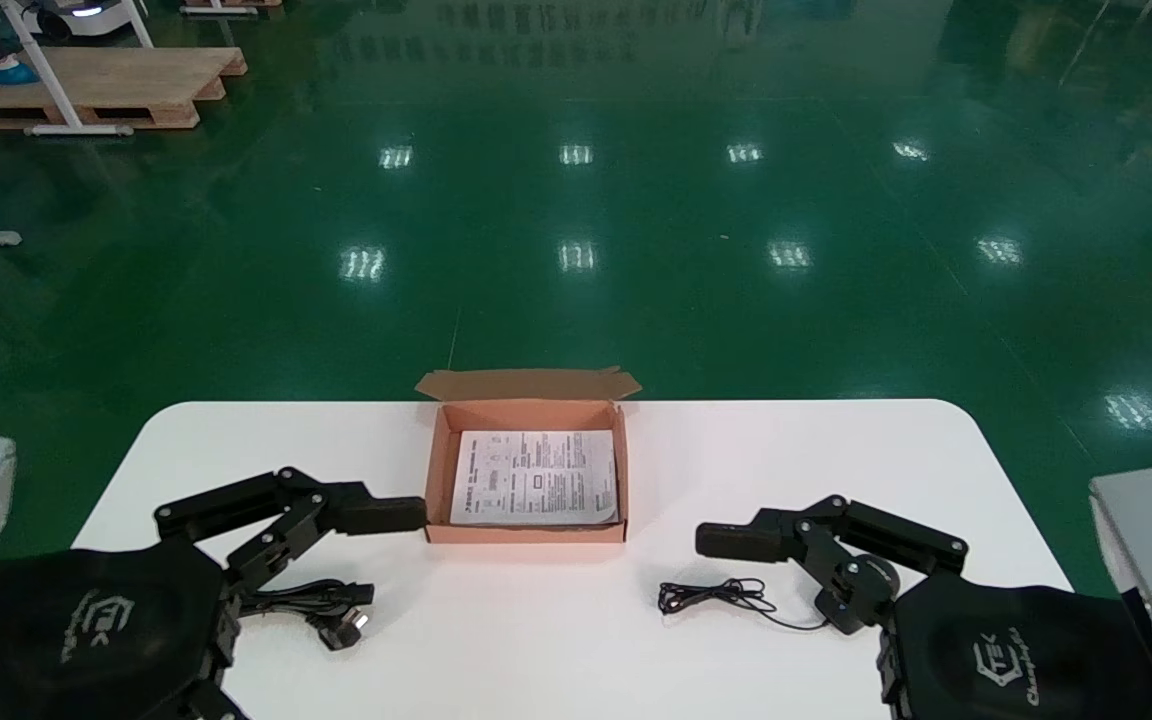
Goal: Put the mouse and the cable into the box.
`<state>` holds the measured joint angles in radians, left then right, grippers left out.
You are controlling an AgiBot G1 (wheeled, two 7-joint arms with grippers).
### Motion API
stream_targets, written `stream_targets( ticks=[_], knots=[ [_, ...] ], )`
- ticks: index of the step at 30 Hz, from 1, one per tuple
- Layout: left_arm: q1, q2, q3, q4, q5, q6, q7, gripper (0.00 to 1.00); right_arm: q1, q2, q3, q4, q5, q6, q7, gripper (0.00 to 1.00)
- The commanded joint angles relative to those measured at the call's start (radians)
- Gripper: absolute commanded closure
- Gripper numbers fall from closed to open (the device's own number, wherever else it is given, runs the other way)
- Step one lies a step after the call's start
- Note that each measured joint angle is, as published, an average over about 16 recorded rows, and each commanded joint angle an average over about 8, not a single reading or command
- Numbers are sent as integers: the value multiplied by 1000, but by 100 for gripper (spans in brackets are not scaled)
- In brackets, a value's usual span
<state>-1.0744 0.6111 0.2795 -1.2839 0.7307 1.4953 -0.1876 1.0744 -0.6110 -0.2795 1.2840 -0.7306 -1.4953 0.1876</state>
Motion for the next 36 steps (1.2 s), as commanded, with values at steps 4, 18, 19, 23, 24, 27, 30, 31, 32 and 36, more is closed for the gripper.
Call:
stream_targets(
  ticks=[4, 18, 19, 23, 24, 27, 30, 31, 32, 36],
  knots=[
    [0, 0, 0, 0, 0, 0, 0, 0, 0, 0, 0, 0, 0, 0, 0, 0],
    [0, 0, 0, 0, 0, 0, 0, 0, 0, 0, 0, 0, 0, 0, 0, 0],
    [0, 0, 0, 0, 0, 0, 0, 0, 0, 0, 0, 0, 0, 0, 0, 0],
    [0, 0, 0, 0, 0, 0, 0, 0, 0, 0, 0, 0, 0, 0, 0, 0],
    [0, 0, 0, 0, 0, 0, 0, 0, 0, 0, 0, 0, 0, 0, 0, 0],
    [0, 0, 0, 0, 0, 0, 0, 0, 0, 0, 0, 0, 0, 0, 0, 0],
    [0, 0, 0, 0, 0, 0, 0, 0, 0, 0, 0, 0, 0, 0, 0, 0],
    [0, 0, 0, 0, 0, 0, 0, 0, 0, 0, 0, 0, 0, 0, 0, 0],
    [0, 0, 0, 0, 0, 0, 0, 0, 0, 0, 0, 0, 0, 0, 0, 0],
    [0, 0, 0, 0, 0, 0, 0, 0, 0, 0, 0, 0, 0, 0, 0, 0]
  ],
)
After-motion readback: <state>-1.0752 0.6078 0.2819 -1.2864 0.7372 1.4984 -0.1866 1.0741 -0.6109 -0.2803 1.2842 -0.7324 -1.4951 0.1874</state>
